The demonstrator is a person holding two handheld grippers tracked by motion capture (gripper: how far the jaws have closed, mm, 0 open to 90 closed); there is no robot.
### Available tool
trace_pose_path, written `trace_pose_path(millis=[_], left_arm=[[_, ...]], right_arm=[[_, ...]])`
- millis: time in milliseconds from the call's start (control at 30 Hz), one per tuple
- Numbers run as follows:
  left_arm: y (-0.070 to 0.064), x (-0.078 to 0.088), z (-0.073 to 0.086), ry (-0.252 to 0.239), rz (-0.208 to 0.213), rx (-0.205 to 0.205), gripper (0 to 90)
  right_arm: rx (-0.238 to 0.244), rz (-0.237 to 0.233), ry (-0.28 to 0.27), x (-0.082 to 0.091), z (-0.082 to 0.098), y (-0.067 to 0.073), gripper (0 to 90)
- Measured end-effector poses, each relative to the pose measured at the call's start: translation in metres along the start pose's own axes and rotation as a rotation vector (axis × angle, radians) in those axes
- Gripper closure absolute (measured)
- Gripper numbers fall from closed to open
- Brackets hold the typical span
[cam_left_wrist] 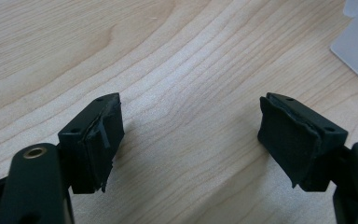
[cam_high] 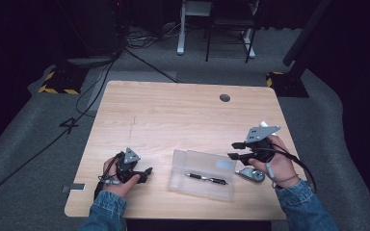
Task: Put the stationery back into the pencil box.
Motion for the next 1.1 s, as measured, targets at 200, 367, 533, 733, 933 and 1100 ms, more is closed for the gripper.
trace_pose_path(millis=[200, 367, 533, 733, 933, 1100], left_arm=[[0.0, 0.0, 0.0, 0.002, -0.001, -0.001, 22.1], [0.0, 0.0, 0.0, 0.002, 0.0, 0.0, 22.1], [0.0, 0.0, 0.0, 0.002, 0.0, 0.0, 22.1], [0.0, 0.0, 0.0, 0.001, 0.0, -0.001, 22.1], [-0.001, 0.0, 0.0, -0.001, 0.003, 0.004, 22.0], [0.0, 0.0, 0.0, 0.0, 0.003, 0.002, 22.0]], right_arm=[[-0.076, 0.064, 0.006, 0.013, 0.016, -0.032, 52.1], [-0.125, 0.088, 0.047, 0.019, 0.034, -0.049, 46.1], [-0.139, 0.079, 0.124, 0.018, 0.058, -0.05, 42.2], [-0.126, 0.038, 0.218, 0.01, 0.08, -0.04, 40.1], [-0.101, 0.013, 0.286, 0.0, 0.094, -0.033, 39.3], [-0.075, 0.015, 0.338, -0.01, 0.101, -0.03, 37.6]])
Point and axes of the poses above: each handheld gripper's, and its own axes: x roughly backward along the jaws, z roughly out of its underside, y roughly to its left, the point moved 8 cm from there along -x, roughly forward along the jaws, and after that the axes turned 8 degrees about -x, right-handed, at the moved point
